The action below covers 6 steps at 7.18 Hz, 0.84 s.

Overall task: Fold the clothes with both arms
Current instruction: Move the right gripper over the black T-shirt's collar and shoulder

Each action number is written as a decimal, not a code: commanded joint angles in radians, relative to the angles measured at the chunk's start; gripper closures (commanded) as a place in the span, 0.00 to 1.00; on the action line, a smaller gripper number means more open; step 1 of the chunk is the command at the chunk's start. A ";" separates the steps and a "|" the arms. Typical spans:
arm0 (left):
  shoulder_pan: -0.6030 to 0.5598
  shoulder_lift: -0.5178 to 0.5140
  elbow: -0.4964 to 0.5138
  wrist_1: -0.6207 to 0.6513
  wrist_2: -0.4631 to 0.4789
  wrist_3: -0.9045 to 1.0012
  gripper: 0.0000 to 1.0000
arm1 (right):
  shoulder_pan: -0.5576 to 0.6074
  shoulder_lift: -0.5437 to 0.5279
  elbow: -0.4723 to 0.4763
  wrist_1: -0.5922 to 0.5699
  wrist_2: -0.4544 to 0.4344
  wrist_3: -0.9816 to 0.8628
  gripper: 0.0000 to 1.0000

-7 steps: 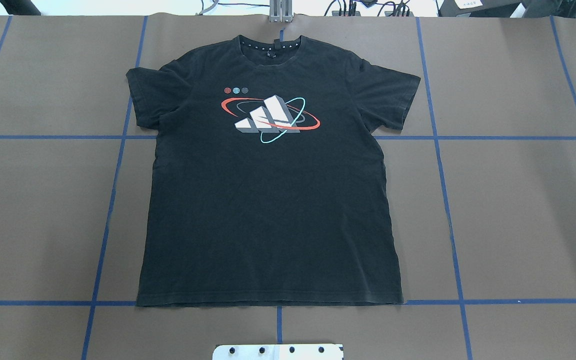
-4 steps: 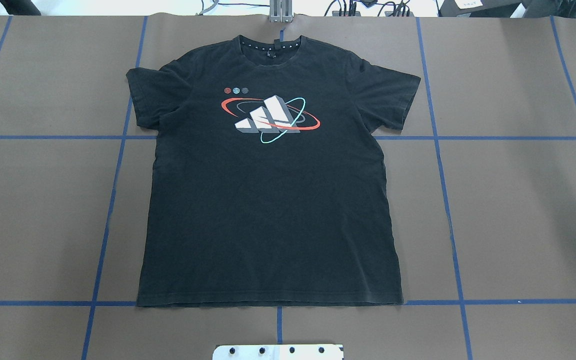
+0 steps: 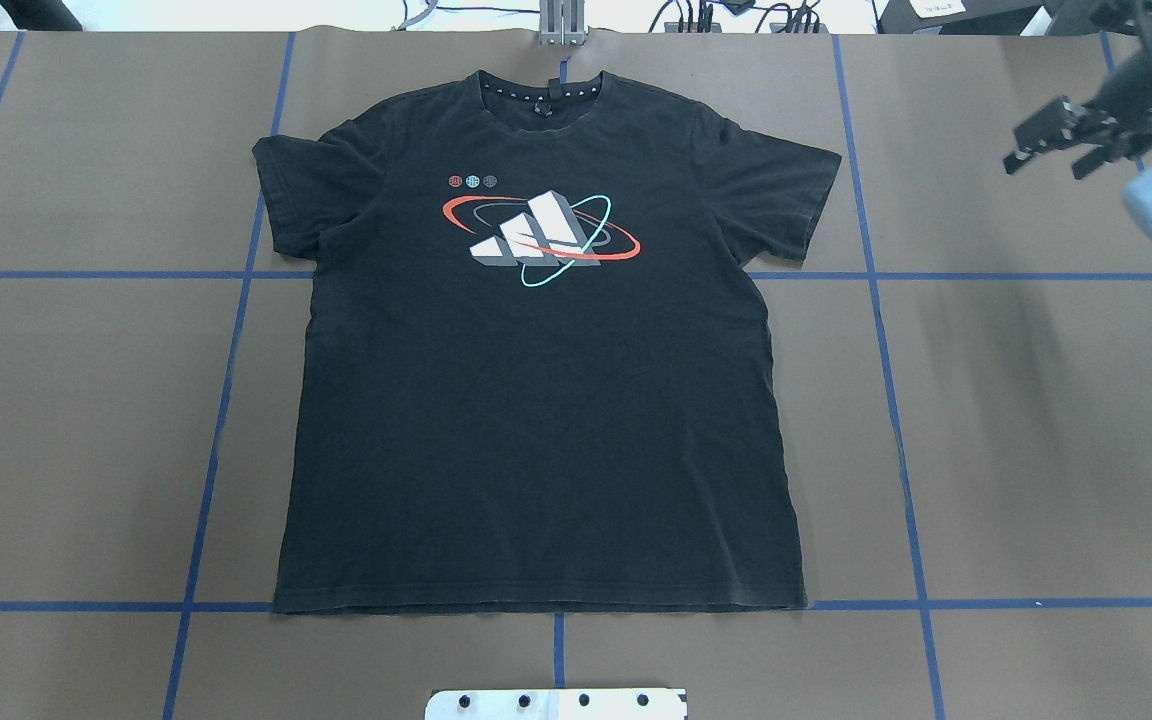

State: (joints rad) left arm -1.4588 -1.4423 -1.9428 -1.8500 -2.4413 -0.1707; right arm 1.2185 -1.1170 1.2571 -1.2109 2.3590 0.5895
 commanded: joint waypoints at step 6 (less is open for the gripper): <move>0.000 -0.001 -0.028 0.000 0.008 -0.006 0.00 | -0.261 0.206 -0.275 0.424 -0.529 0.546 0.21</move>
State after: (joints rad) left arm -1.4588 -1.4435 -1.9694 -1.8500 -2.4325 -0.1771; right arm 0.9736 -0.9158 0.9986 -0.8208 1.8791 1.1307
